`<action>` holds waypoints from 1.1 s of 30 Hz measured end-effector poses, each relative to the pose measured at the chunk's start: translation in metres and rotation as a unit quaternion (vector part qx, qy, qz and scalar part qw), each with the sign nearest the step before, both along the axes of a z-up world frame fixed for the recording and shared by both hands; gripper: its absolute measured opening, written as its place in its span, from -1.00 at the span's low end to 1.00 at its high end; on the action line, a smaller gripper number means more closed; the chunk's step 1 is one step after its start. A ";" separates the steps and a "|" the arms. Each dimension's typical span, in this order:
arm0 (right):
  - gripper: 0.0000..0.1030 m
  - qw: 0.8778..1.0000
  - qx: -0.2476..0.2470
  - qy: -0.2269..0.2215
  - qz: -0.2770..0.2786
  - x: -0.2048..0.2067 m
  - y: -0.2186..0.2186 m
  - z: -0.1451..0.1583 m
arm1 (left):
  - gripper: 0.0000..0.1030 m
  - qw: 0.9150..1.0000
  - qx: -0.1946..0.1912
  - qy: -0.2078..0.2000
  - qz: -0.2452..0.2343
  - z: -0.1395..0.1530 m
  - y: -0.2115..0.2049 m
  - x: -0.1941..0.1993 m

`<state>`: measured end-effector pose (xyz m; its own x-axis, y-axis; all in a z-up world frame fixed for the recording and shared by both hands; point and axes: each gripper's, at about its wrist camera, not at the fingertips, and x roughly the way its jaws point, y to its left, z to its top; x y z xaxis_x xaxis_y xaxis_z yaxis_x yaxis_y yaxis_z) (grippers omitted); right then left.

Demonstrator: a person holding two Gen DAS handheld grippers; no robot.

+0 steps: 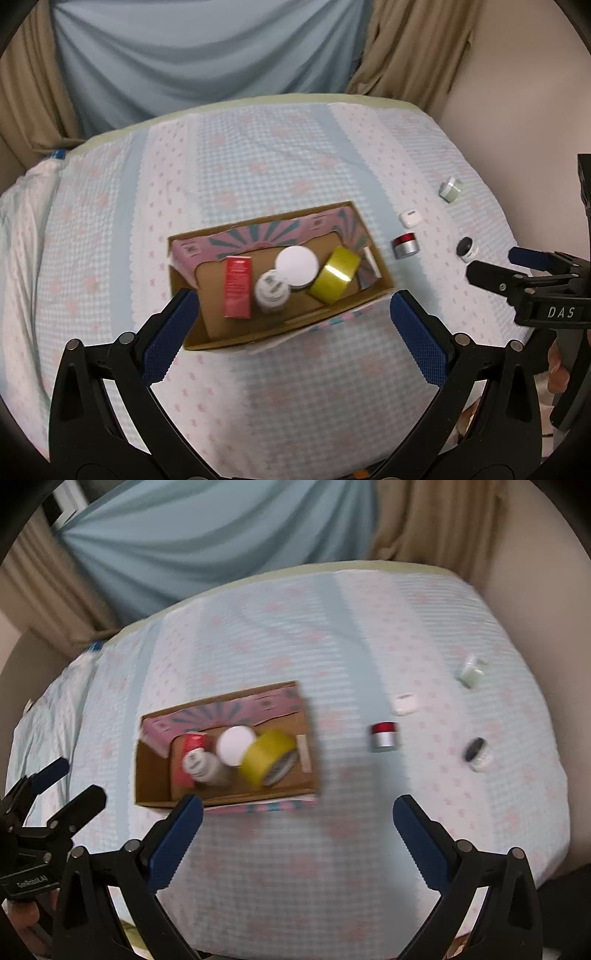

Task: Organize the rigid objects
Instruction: 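Move both tools toward the red-and-silver tin and black-lidded jar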

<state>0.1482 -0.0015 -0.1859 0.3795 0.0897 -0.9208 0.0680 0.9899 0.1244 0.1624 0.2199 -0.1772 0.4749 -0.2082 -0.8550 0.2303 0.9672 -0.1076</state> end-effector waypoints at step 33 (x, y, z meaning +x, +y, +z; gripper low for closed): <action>1.00 0.978 -0.051 -0.030 0.202 0.016 -0.300 -0.108 | 0.99 0.991 0.003 0.021 0.130 -0.121 -0.315 0.031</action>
